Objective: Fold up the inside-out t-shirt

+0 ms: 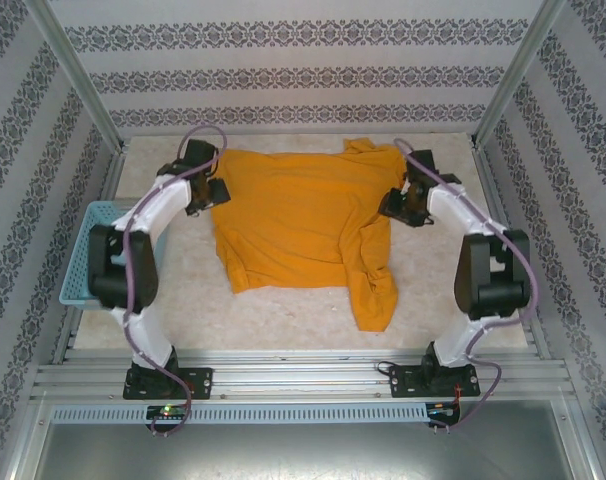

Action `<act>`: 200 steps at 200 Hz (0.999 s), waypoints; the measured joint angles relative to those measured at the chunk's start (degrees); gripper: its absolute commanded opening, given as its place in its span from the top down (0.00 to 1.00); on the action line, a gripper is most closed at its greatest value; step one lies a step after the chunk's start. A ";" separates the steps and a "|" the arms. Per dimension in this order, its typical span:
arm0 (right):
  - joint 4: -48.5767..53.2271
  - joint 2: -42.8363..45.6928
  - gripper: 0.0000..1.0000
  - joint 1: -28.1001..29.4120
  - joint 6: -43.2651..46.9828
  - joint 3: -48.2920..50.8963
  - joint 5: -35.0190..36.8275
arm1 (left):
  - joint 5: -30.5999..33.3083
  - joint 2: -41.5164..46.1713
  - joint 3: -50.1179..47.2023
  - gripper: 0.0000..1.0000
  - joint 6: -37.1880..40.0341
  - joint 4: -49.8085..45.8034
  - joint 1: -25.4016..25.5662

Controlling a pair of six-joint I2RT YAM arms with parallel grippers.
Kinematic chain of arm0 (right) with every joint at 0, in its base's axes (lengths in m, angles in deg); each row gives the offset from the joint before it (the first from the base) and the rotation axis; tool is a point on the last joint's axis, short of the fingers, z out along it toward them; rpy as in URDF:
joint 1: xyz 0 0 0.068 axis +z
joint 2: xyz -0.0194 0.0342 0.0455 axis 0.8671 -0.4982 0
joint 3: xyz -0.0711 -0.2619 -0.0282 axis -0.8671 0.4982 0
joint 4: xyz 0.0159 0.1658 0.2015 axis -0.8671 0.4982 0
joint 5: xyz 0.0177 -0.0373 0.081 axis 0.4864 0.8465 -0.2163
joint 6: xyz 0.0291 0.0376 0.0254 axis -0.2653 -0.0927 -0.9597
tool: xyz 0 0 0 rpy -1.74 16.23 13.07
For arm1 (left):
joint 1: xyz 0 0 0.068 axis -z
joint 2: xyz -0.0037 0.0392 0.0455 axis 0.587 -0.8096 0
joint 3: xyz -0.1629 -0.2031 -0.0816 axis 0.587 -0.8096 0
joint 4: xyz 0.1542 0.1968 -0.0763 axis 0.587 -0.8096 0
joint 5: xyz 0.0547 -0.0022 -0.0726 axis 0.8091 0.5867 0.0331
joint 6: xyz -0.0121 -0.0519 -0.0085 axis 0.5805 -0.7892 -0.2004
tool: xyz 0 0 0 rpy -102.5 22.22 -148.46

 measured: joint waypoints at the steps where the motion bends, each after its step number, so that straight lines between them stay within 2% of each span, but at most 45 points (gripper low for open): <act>1: -0.09 0.37 0.49 0.20 0.00 0.42 0.00 | 0.00 0.46 -0.46 0.33 -0.09 0.02 0.15; 28: -0.63 11.23 0.49 7.21 -0.66 12.15 2.03 | 2.34 12.33 -14.23 0.33 -2.32 3.02 7.72; 53: 0.46 17.33 0.47 13.55 -2.23 19.78 5.57 | 3.56 14.64 -22.12 0.34 -4.07 3.98 14.29; 87: 2.82 20.48 0.49 22.71 -5.81 24.44 10.84 | 3.89 12.35 -26.10 0.41 -5.92 4.17 16.57; 111: 3.54 19.39 0.53 25.55 -7.37 24.96 14.32 | 4.44 10.82 -26.08 0.49 -6.60 5.70 17.33; 129: 3.80 17.05 0.62 26.60 -8.20 24.76 17.51 | 4.72 9.46 -25.88 0.54 -6.88 6.60 17.62; 172: 5.27 13.25 0.96 27.04 -8.52 23.10 23.32 | 4.72 8.17 -25.46 0.61 -6.88 7.08 17.66; 181: 5.27 13.40 1.00 27.04 -8.96 23.06 23.93 | 4.74 8.17 -25.38 0.65 -6.86 7.10 17.79; 200: 5.44 14.32 1.00 26.75 -8.85 23.06 24.65 | 4.79 8.17 -25.31 0.75 -6.84 7.02 18.38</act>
